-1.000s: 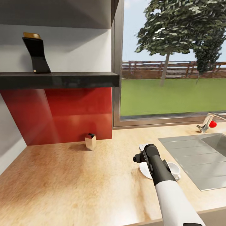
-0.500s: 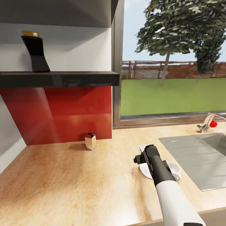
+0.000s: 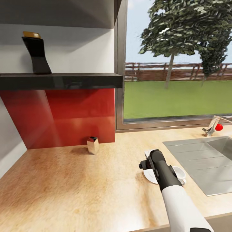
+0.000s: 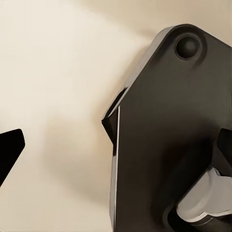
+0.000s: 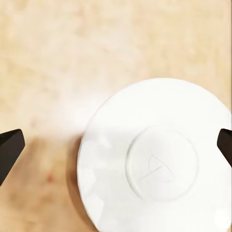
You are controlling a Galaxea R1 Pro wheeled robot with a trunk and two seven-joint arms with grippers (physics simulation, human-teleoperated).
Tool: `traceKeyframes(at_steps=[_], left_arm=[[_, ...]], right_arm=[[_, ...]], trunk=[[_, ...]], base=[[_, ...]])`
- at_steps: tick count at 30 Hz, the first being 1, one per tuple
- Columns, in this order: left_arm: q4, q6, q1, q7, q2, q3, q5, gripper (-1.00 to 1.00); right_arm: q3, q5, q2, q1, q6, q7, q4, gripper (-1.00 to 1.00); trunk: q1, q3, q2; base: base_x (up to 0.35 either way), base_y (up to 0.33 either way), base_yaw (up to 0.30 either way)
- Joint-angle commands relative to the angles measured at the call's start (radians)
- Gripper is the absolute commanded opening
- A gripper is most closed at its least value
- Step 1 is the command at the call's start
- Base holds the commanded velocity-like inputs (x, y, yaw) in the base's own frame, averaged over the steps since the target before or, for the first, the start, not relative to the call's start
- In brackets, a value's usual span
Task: Set up a coffee station on the kitchen countertop: keep the coffee maker on the countertop, move the bottle of coffee from the kitchen shelf to the counter next to the coffee maker, place a paper coffee filter on top of the coffee maker, put the saucer next to the coffee maker with the coffee cup on the saucer, and place the electric kettle next to the coffee maker.
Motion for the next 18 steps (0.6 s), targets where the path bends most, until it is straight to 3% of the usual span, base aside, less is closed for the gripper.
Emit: traceKeyframes(at_steps=[1,13,18], left_arm=[[-0.002,0.000,0.000,-0.001,-0.001,0.007,-0.003,1.00],[-0.002,-0.002,0.000,-0.003,-0.001,0.007,-0.002,1.00],[-0.002,-0.002,0.000,-0.003,-0.001,0.007,-0.002,1.00]], right_arm=[[-0.003,0.011,0.000,-0.001,0.002,0.010,-0.001,1.00],[0.000,0.010,0.001,-0.001,0.002,0.008,0.007,1.00],[0.003,0.010,0.002,-0.001,0.002,0.007,0.012,1.00]], trunk=[[0.000,-0.002,-0.002],[0.000,-0.002,-0.002],[0.000,-0.002,-0.002]], base=[[0.000,0.000,0.000],[-0.003,0.000,0.000],[-0.123,0.000,0.000]])
